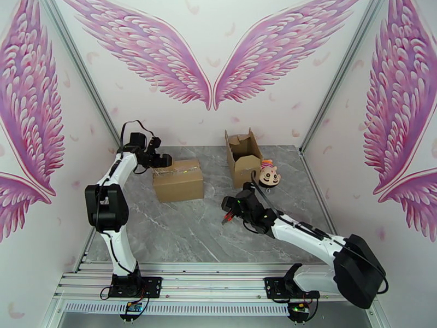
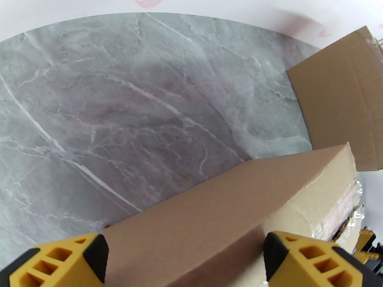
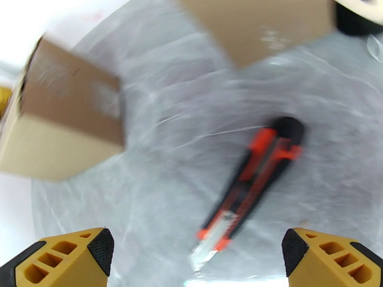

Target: Unpack the express box

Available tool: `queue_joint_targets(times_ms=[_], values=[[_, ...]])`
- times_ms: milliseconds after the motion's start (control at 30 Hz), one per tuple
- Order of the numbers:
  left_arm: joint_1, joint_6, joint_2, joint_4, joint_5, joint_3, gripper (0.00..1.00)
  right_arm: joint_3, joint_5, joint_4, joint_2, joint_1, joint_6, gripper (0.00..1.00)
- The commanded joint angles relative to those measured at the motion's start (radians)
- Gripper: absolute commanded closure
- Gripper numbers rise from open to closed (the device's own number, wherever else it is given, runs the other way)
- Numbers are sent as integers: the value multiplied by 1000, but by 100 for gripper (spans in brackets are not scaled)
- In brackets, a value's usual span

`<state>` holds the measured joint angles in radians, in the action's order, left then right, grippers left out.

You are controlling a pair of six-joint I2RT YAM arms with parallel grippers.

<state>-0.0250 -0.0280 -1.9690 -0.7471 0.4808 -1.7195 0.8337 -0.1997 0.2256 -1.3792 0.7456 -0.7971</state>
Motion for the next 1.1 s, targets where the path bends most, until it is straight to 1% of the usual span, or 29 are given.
queue_joint_targets(times_ms=[0, 100, 200, 400, 567, 767, 800, 867, 1000, 1067], values=[[13, -84, 91, -33, 63, 129, 11, 122, 32, 38, -99, 57, 142, 1], [20, -111, 151, -10, 86, 206, 11, 189, 142, -30, -184, 69, 161, 0], [32, -129, 200, -17, 83, 258, 12, 248, 196, -53, -257, 70, 168, 2], [66, -174, 297, -11, 85, 380, 12, 315, 205, -55, -336, 36, 160, 1], [106, -231, 411, 42, 67, 521, 11, 277, 222, -102, -321, -20, 135, 0], [187, -277, 503, 76, 33, 607, 11, 276, 237, -110, -316, -71, 170, 1], [203, -282, 515, 76, 14, 613, 10, 279, 241, -110, -316, -78, 171, 1], [235, -280, 541, 73, -62, 620, 9, 282, 251, -108, -309, -93, 169, 1], [253, -284, 591, 69, -195, 615, 7, 254, 226, -100, -260, -100, 160, 1], [268, -275, 622, 61, -281, 599, 6, 233, 207, -84, -221, -100, 148, 1]])
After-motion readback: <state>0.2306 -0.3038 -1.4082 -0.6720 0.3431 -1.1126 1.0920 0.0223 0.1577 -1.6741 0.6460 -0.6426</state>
